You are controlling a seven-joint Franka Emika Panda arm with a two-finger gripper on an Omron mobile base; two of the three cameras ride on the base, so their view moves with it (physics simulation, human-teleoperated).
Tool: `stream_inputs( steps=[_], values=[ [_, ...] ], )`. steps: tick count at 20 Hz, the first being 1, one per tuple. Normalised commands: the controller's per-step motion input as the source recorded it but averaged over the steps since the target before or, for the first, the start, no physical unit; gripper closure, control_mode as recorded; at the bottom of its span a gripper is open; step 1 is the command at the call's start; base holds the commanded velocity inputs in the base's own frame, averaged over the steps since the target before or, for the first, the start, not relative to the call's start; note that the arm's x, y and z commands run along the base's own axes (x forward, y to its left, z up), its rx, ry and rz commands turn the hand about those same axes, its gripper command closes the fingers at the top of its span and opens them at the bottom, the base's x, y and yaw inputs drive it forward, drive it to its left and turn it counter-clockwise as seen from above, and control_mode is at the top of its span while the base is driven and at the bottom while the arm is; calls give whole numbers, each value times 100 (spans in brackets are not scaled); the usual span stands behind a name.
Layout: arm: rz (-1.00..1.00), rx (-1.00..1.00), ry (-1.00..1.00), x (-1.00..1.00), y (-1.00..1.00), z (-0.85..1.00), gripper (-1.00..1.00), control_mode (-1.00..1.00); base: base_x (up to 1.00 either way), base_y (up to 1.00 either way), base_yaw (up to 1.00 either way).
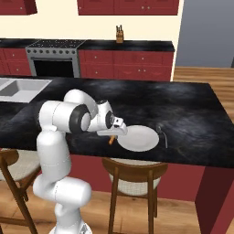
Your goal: Take the fork and place it on the left side of the plate. Then take the spoon and place it on the right side of the plate. Make sure they're directly next to the plate.
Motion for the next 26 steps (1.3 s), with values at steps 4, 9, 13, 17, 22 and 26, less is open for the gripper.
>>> stream_inputs(
  steps=[4, 9, 13, 17, 22, 26],
  values=[
    [0, -5, 0, 30, 0, -35, 100, -100, 0, 0, 0],
    [1, -6, 0, 32, 0, -42, 100, -100, 0, 0, 0],
    [1, -3, 0, 18, 0, -23, -100, -100, 0, 0, 0],
    [1, 0, -13, -9, -6, -2, -100, -100, 0, 0, 0],
    [4, 0, -27, -54, -6, 14, -100, -100, 0, 0, 0],
    [9, 4, -36, -96, 0, 88, -100, -100, 0, 0, 0]
  ],
)
